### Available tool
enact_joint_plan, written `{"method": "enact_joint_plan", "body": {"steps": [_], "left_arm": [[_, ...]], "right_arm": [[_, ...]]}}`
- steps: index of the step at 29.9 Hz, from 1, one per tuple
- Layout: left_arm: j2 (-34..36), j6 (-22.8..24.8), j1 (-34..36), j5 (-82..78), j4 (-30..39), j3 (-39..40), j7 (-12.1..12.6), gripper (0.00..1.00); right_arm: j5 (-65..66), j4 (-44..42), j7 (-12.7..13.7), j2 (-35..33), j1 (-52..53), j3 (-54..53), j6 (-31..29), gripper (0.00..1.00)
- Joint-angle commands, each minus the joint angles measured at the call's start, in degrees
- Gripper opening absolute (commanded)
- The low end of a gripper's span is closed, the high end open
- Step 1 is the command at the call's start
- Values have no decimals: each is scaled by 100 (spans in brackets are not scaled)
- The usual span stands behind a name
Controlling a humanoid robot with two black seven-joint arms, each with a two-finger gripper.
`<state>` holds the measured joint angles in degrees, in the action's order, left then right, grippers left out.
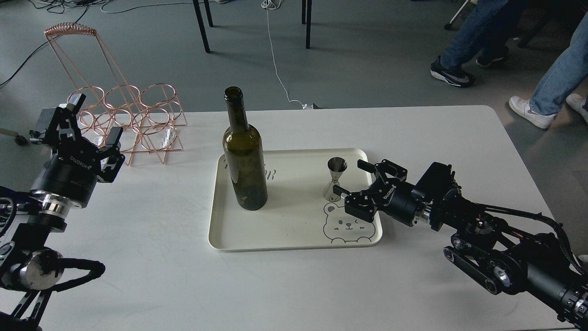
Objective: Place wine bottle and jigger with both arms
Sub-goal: 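Reach the right gripper to the metal jigger and grasp it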
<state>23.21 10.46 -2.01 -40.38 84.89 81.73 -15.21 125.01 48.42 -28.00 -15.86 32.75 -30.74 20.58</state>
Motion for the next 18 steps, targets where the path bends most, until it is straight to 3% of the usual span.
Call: {"method": "enact_joint_plan", "body": {"steps": [1,11,14,18], "left_arm": [[0,0,17,4,-7,18,1,99],[0,0,17,-5,2,27,1,99],[0,0,26,4,2,54,1,99],[0,0,78,-5,2,71,1,99]], "right_arm": [[-1,-358,0,249,144,138,17,93],[-1,-640,0,619,153,182,96,58],[-1,-640,0,619,162,182,105,40],[-1,-640,0,610,170,182,227,26]]}}
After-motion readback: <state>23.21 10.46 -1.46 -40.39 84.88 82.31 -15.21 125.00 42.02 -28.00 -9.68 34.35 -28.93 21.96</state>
